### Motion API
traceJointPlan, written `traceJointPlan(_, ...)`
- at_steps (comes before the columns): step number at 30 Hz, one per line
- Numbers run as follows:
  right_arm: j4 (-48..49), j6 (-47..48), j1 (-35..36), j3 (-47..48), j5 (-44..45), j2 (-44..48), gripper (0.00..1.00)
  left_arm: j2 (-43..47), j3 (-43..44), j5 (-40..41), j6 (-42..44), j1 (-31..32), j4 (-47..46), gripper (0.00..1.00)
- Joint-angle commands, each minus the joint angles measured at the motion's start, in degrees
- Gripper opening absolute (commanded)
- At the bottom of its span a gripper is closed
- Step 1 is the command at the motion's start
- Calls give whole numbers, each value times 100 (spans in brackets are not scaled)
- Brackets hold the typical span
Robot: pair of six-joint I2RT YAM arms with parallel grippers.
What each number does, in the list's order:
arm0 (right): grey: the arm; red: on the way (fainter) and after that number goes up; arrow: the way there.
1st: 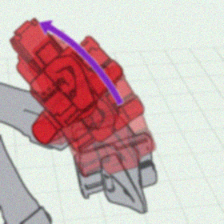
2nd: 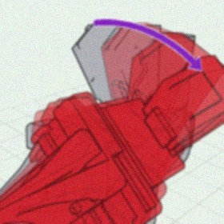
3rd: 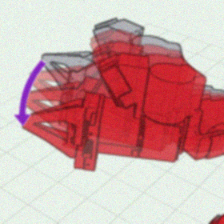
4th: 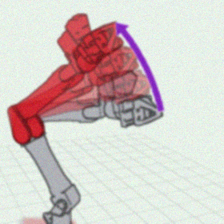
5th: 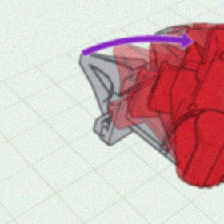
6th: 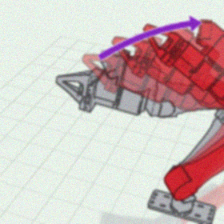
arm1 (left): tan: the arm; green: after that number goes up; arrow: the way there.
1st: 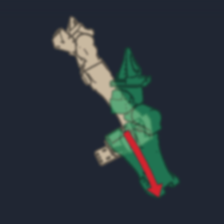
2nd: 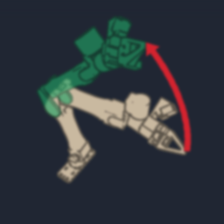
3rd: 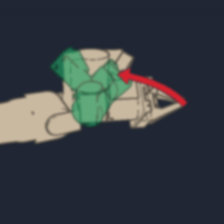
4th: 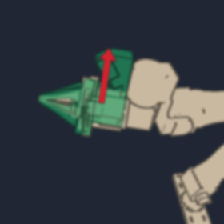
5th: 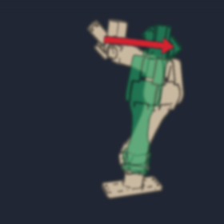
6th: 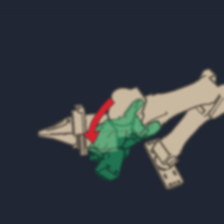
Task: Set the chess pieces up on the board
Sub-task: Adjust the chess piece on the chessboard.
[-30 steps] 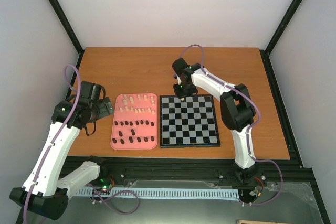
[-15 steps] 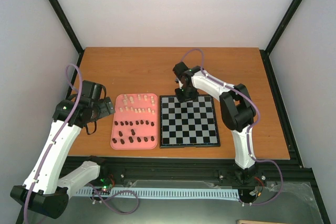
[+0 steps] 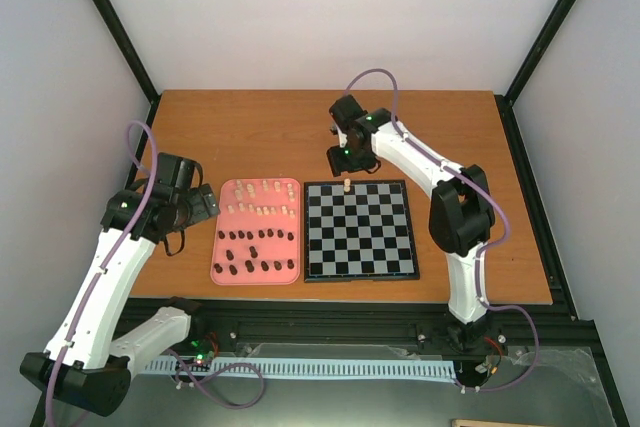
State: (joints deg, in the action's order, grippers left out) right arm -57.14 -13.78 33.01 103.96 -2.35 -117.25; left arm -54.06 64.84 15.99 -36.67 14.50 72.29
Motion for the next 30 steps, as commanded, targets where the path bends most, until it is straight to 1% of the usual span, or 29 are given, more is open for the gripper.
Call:
traceJointPlan(1, -101, -19, -32, 97, 29, -99, 63, -1, 50, -66, 19, -41, -123, 100)
traceJointPlan(7, -167, -11, -32, 274, 166, -552, 64, 57, 53, -23, 11, -42, -39, 100)
traceJointPlan(12, -217, -2, -36, 236, 224, -716, 64, 132, 51, 15, -13, -39, 19, 100)
traceJointPlan(30, -206, -96, -32, -67, 685, -852, 64, 186, 11, 24, 0, -37, 53, 100)
